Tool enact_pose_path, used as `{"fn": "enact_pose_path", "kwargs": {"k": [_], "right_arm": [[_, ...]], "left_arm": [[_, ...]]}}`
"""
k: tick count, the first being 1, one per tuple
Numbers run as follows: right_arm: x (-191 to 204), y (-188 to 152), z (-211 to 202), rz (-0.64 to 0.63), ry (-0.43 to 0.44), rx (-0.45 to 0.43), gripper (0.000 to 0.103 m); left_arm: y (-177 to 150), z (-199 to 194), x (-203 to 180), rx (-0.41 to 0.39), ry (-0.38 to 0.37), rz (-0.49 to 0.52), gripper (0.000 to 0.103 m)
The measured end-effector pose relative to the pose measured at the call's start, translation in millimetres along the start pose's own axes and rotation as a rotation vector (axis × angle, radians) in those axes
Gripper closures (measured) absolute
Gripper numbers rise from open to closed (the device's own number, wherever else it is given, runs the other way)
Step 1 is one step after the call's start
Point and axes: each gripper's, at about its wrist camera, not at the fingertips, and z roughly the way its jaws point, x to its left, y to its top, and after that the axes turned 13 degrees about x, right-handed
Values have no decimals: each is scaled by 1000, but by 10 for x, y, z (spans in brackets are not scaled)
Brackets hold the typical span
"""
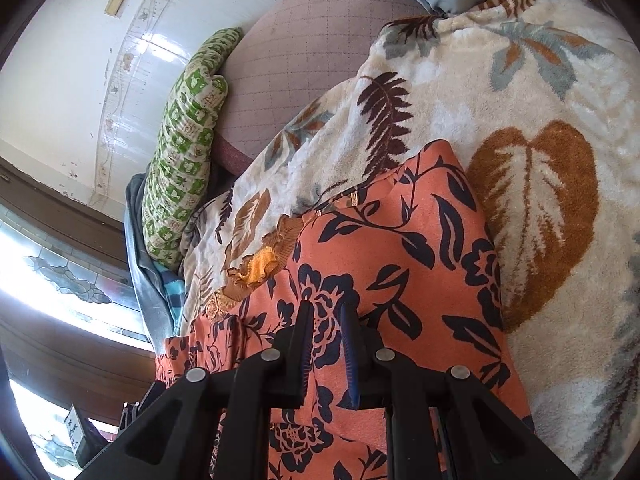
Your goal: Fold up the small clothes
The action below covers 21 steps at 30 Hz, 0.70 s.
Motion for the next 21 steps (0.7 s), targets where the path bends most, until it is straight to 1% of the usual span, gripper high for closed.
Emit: {"fn": "enact_pose_path", "kwargs": {"k": [2,3,6,7,8,9,10,12,14,17,18,21], "right_arm": [[8,-4,20,-3,-6,1,86],[11,-5,32,-5,-7,3,86],[18,-10,60,-11,-13,10,86],[19,-11,65,-15,-14,12,86],[22,-13,67,-21,-16,12,86],[28,-15,65,-30,-20,11,86],[35,-17,63,-41,-27,9,86],[55,-26,64,-65,-43,6,86],[63,-36,58,-85,-63,2,86],[37,-29,16,-88,-57,-14,86],[27,-18,-8,-85,-53,-24,86],[-7,27,-114,-69,-35,-65,86]], "left_arm": [[28,137,92,29,10,-36,8],[39,208,150,44,2,-64,8],[76,373,328,74,-72,-165,9],[78,414,364,84,-92,-192,15],[80,445,400,96,-109,-215,31],[80,477,437,116,-127,-237,41],[73,520,485,140,-145,-266,58],[32,597,608,174,-177,-335,70],[-21,664,754,207,-187,-410,74],[-110,674,967,214,-259,-518,76],[-125,666,1010,213,-258,-537,77],[-169,630,1093,207,-199,-573,81]]}}
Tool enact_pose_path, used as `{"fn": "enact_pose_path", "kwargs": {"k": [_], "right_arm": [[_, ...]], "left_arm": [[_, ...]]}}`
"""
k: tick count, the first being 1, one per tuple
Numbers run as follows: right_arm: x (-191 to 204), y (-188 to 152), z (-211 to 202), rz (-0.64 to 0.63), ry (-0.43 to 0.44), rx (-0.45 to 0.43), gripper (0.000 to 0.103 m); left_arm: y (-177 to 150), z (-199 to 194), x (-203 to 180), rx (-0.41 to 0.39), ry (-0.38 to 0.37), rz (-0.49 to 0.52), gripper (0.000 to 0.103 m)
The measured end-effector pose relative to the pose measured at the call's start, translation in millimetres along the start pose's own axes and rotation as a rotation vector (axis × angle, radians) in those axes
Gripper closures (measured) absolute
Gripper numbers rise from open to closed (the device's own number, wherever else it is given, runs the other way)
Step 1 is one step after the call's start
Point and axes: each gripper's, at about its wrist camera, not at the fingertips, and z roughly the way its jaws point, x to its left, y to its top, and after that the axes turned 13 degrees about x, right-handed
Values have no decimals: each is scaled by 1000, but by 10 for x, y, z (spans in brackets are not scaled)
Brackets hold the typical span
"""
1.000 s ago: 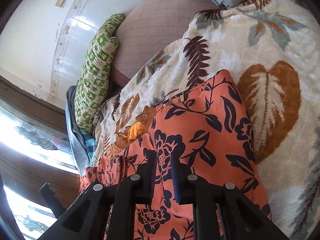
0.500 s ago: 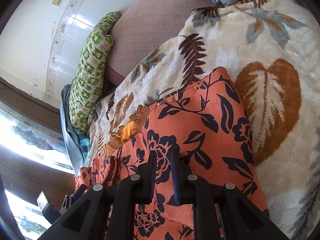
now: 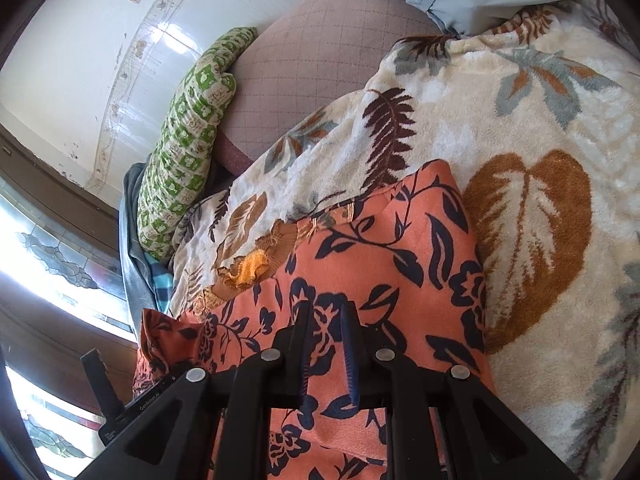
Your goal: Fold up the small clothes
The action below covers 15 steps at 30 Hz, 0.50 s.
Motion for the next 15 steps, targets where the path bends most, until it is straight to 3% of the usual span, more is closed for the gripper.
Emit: {"fn": "enact_pose_path", "kwargs": {"k": [4,7,9,10,11,15], "right_arm": [[-90,33,-94,43,33,-44,86],[-42,46,92,20,20,35,87],[-30,16,402,9,-81,182,87],[-62,-15,506,18,-113,214,86],[-70,-25,493,20,-102,187,86],[120,-7,304,-57,-110,104,86]], "left_arm": [[21,58,65,42,-8,-25,82],[12,104,36,58,18,-9,77],[30,59,54,57,21,-12,59],[41,22,103,46,24,-35,46],[46,-18,179,31,25,-66,39],[49,-183,569,-8,5,-182,39]]}}
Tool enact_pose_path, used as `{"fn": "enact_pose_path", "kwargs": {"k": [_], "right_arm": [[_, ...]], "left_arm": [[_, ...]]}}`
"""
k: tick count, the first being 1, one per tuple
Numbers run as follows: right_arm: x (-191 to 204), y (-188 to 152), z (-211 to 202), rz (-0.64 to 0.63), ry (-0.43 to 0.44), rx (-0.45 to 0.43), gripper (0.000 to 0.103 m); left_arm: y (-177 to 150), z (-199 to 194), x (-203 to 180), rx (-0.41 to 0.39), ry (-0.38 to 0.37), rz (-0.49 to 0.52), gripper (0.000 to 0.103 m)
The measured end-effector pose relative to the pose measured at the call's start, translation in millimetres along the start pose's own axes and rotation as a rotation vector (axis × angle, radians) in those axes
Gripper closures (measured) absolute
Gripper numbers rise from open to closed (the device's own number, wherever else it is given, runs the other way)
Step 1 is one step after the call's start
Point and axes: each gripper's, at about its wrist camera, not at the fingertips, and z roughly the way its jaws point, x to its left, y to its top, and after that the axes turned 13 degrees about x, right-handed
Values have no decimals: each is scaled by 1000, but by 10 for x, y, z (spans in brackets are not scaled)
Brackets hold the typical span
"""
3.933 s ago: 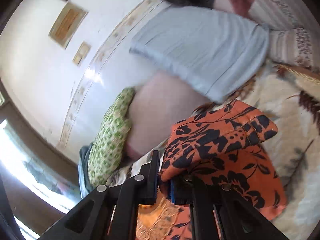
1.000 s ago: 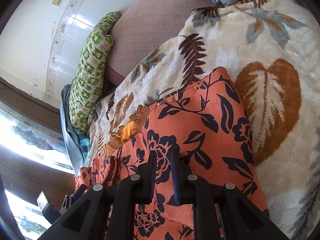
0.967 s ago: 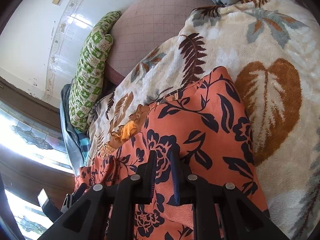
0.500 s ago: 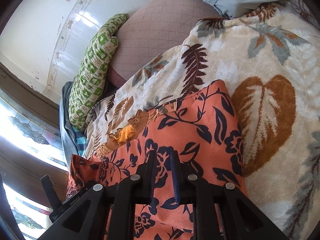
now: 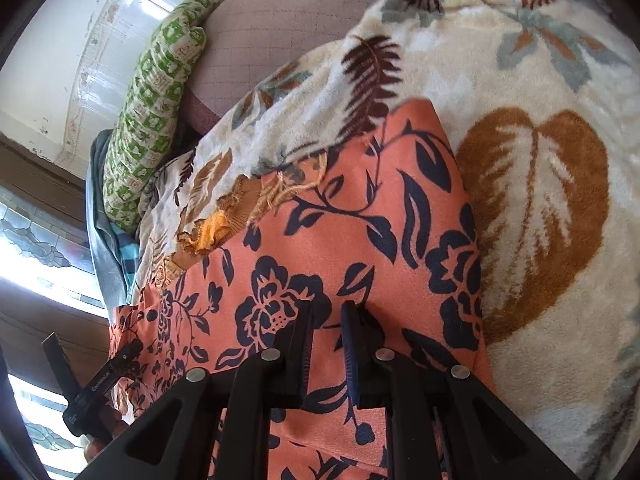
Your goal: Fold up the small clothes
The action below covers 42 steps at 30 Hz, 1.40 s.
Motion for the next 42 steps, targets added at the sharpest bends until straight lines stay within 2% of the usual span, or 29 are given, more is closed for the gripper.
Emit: {"fn": "enact_pose_path", "kwargs": {"k": [2,3,4,5,6,8,10,11,14,16,17,19,21,25,29,32,35,39,42], "right_arm": [[128,-20,26,-51,22,9,85],[180,-39,127,-69,16,56,85],[224,-61,294,-82,-19,136,80],[272,-102,415,-100,-62,170,79],[331,-149,382,-131,-88,116,79],[422,-167,343,-148,-114,117,79],[386,-223,289,-129,-49,76,78],[348,-263,317,-126,-58,51,73],[288,-428,394,-171,-55,-82,72],[315,-451,388,-191,-65,-101,72],[274,-459,388,-186,-45,-107,72],[179,-446,370,-162,15,-110,72],[159,-436,378,-150,36,-114,72],[197,-438,390,-160,20,-119,72],[190,-437,399,-160,24,-121,72],[179,-433,404,-158,33,-123,72],[173,-432,408,-157,40,-126,72],[154,-427,410,-152,54,-126,72],[147,-430,404,-150,60,-127,72]], "left_arm": [[1,-100,240,-30,3,-70,38],[-9,-152,376,-44,5,-109,38],[-23,-200,519,-57,5,-151,37],[-38,-239,667,-67,4,-195,35],[-49,-286,832,-74,-2,-240,35],[-75,-356,1173,-80,-19,-335,30],[-119,-399,1517,-85,-26,-440,30],[-150,-426,1683,-91,-18,-496,30],[-283,-535,2150,-126,-33,-645,30],[-377,-614,2416,-167,-46,-739,28],[-392,-627,2543,-178,-67,-779,23],[-403,-620,2771,-178,-136,-845,21],[-315,-587,2941,-159,-203,-849,21],[13,-481,3164,-65,-221,-784,19],[123,-320,3414,-25,-336,-862,18],[159,-222,3520,-27,-381,-925,19],[204,-189,3556,-60,-391,-942,20],[343,-133,3554,-79,-375,-912,23],[428,-80,3528,-86,-335,-895,38]]}}
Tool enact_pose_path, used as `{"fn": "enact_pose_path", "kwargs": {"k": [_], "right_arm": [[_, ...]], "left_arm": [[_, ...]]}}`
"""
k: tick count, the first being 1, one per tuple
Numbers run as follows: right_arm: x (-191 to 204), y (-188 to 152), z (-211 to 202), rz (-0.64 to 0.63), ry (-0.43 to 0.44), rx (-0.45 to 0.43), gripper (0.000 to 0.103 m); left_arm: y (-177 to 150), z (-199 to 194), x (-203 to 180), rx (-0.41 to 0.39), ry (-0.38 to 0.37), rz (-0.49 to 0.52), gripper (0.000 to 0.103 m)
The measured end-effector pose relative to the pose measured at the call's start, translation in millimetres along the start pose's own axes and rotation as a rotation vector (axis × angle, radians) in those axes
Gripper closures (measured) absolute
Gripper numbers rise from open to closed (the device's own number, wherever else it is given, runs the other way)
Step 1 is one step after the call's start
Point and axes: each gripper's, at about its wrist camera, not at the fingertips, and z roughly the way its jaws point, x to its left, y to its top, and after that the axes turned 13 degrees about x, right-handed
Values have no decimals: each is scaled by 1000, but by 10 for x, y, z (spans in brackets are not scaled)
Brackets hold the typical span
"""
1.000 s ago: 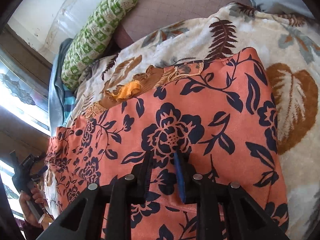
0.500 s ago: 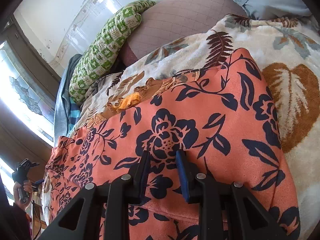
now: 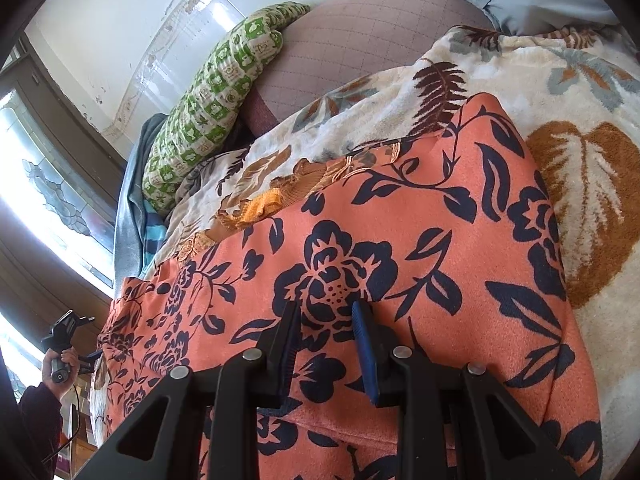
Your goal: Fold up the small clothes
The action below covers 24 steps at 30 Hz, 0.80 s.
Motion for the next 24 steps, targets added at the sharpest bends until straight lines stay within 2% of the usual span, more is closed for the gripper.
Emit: {"fn": "enact_pose_path", "kwargs": {"k": [1,2,3,4,7,10,12,17,21,24], "right_arm": [[-4,-2,-3,1,3,-1,72],[-8,-3,-9,2,6,-1,72],[-12,-4,-12,3,9,-2,72],[-17,-5,-14,4,12,-2,72],[-24,-7,-19,6,16,-3,72],[-26,-5,-17,6,16,-2,72],[-27,-4,-16,6,17,-2,72],[-33,1,-24,15,23,4,72],[-40,40,-28,35,30,22,72],[-46,82,-70,65,43,46,72]], "left_arm": [[15,19,-24,-7,11,12,48],[44,61,-24,-5,19,18,63],[67,101,-26,2,32,18,71],[88,138,-23,3,52,15,82],[69,134,-55,-41,87,39,94],[-17,9,-156,-106,102,96,96],[-100,-125,-310,-138,99,168,97],[-425,-512,-876,-166,30,343,97],[-924,-800,-1500,-167,-22,510,97],[-1431,-937,-1985,-162,-20,660,97]]}}
